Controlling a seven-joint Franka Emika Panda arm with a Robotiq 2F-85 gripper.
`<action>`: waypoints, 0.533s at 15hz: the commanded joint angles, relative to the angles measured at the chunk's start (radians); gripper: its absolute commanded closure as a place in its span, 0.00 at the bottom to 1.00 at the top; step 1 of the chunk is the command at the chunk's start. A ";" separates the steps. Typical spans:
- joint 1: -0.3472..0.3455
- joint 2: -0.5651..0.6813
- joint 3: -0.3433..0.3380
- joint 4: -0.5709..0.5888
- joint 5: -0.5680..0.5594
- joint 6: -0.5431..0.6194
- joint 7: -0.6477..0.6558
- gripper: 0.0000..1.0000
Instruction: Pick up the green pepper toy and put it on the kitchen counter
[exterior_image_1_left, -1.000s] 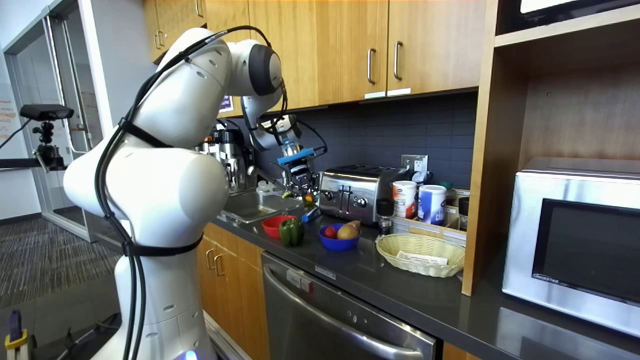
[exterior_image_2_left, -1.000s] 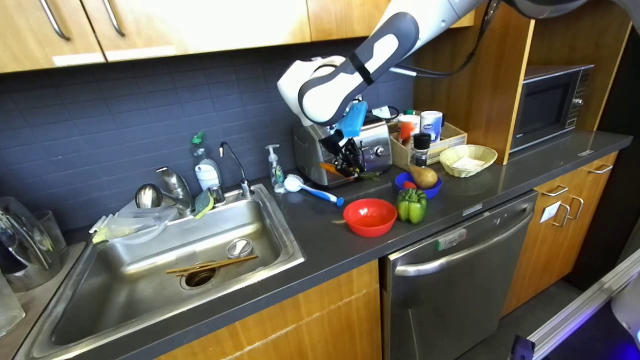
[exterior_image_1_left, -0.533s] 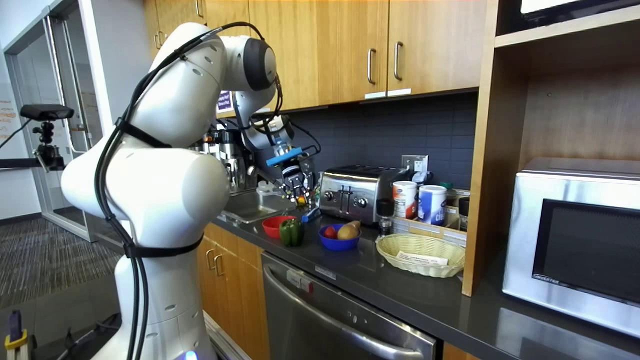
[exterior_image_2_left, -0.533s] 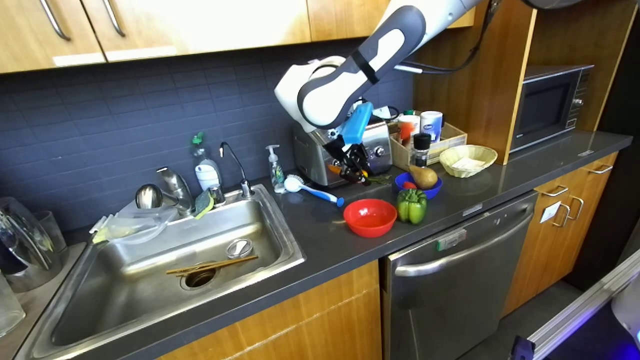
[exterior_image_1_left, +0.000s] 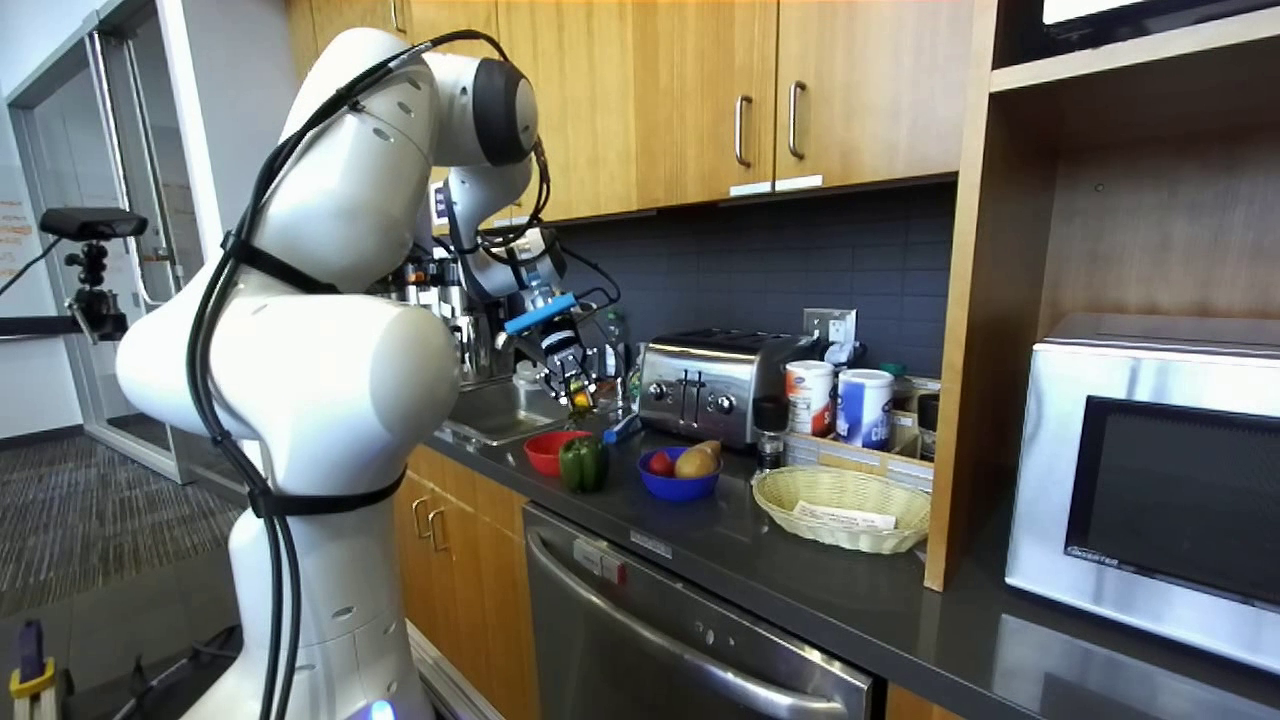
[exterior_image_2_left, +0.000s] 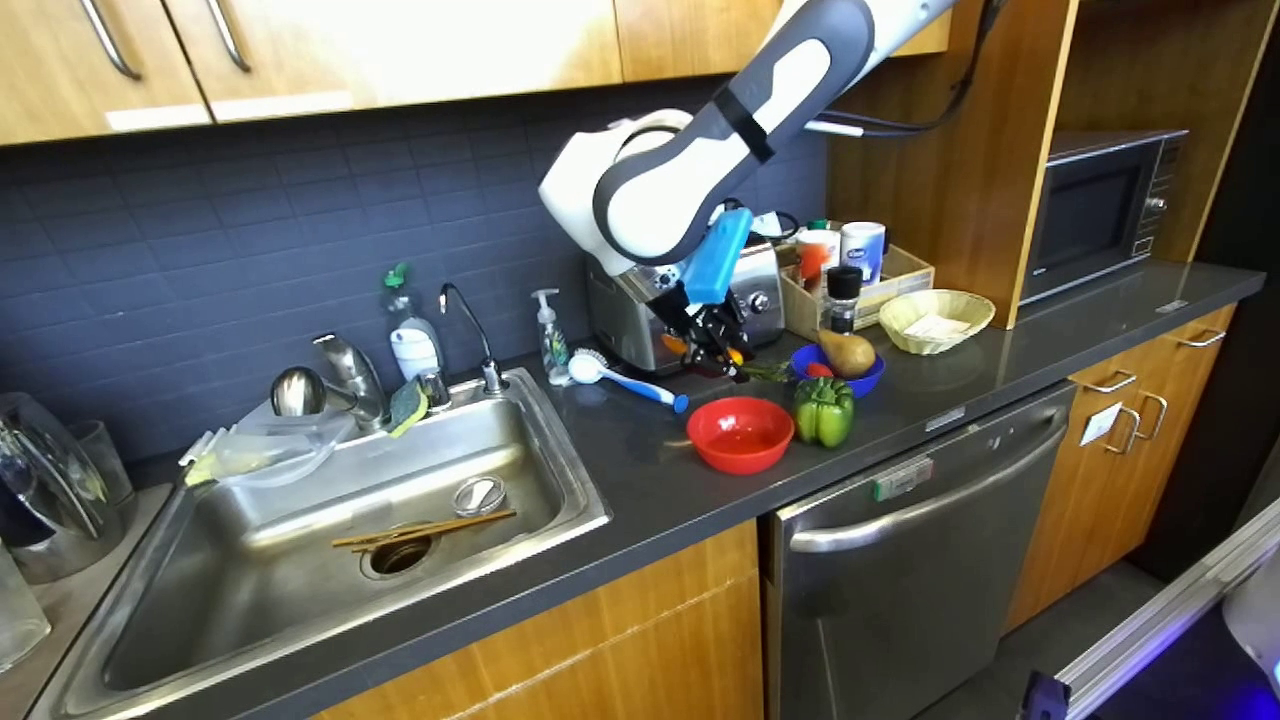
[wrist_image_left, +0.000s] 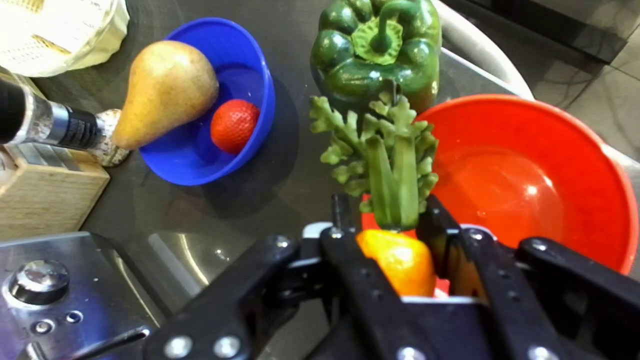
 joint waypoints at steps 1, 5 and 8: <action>0.008 -0.076 0.016 -0.075 0.015 -0.020 0.053 0.87; -0.009 -0.102 0.026 -0.123 0.038 -0.004 0.075 0.87; -0.018 -0.112 0.026 -0.160 0.061 0.003 0.093 0.87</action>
